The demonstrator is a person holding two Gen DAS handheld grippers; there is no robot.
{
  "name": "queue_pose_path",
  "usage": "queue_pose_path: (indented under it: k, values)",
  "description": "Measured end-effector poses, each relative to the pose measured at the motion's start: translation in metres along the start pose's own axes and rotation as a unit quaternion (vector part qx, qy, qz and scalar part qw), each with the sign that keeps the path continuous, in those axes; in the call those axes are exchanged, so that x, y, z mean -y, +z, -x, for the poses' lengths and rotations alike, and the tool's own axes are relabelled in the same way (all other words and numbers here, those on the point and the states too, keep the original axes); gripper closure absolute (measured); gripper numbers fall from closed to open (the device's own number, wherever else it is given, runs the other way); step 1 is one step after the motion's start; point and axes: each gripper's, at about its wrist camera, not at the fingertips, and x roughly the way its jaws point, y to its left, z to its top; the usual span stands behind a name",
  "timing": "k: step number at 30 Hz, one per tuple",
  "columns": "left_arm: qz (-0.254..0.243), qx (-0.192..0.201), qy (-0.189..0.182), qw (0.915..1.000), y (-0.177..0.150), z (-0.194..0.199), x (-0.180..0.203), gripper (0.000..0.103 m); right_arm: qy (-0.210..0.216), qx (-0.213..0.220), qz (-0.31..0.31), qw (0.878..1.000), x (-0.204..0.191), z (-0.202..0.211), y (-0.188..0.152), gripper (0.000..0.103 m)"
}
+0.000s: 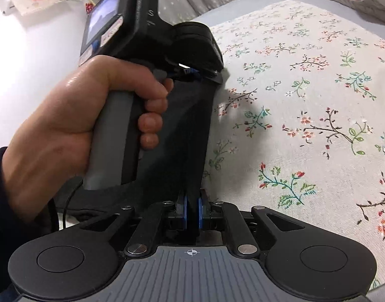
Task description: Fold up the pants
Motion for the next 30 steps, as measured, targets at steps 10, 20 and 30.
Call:
queue_pose_path:
  k: [10, 20, 30]
  values:
    - [-0.036, -0.033, 0.033, 0.9983, 0.026, -0.015, 0.007, 0.082, -0.018, 0.014, 0.041, 0.999, -0.023, 0.013, -0.012, 0.095]
    - [-0.003, -0.065, -0.010, 0.9978, 0.042, -0.024, -0.041, 0.055, -0.026, 0.010, 0.048, 0.998, -0.020, 0.012, -0.013, 0.095]
    - [-0.030, -0.039, -0.009, 0.9988, 0.041, -0.018, -0.025, 0.081, -0.025, 0.030, 0.057, 0.998, -0.033, 0.024, -0.013, 0.095]
